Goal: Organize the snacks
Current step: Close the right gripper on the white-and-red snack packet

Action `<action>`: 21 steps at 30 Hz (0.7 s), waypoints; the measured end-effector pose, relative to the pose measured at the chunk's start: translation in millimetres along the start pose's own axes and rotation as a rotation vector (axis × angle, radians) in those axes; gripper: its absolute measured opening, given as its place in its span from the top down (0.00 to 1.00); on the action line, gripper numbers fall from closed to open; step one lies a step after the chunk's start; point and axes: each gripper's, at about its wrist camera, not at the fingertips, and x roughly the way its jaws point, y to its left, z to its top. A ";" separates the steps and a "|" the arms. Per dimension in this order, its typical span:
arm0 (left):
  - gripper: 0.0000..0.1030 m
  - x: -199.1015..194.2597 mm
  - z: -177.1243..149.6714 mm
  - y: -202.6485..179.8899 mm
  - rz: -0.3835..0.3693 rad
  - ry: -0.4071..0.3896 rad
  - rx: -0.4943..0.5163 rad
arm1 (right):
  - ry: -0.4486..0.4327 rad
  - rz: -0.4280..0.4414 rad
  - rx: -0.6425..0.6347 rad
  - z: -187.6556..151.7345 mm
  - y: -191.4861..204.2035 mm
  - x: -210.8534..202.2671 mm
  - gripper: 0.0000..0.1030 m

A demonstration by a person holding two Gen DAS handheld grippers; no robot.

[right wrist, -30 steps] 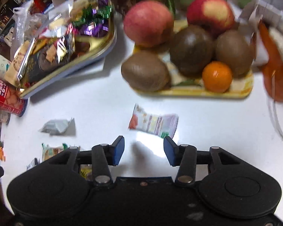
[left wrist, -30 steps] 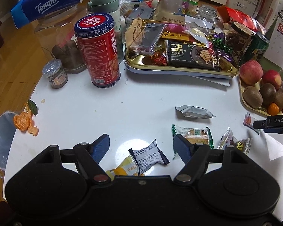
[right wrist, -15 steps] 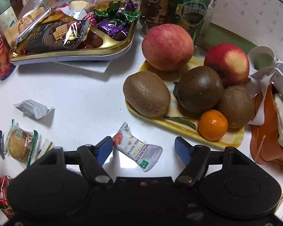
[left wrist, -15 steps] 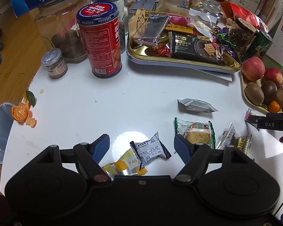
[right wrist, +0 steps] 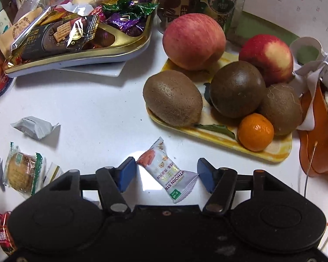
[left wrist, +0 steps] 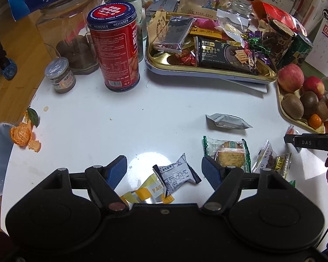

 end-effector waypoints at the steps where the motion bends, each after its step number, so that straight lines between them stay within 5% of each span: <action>1: 0.26 0.0 0.1 0.9 -0.006 -0.001 -0.001 | 0.010 -0.005 0.010 -1.2 -0.9 -2.2 0.43; 4: 0.26 0.3 0.6 1.5 -0.027 -0.001 0.012 | 0.030 0.011 0.064 -5.5 -6.8 -11.7 0.68; 11: 0.26 4.9 -3.9 -4.9 -0.018 0.011 0.071 | 0.105 0.180 0.319 -22.6 -39.1 -34.9 0.68; 21: 0.26 8.8 -16.3 -13.7 0.006 -0.002 0.224 | 0.075 0.188 0.375 -65.9 -44.5 -96.8 0.68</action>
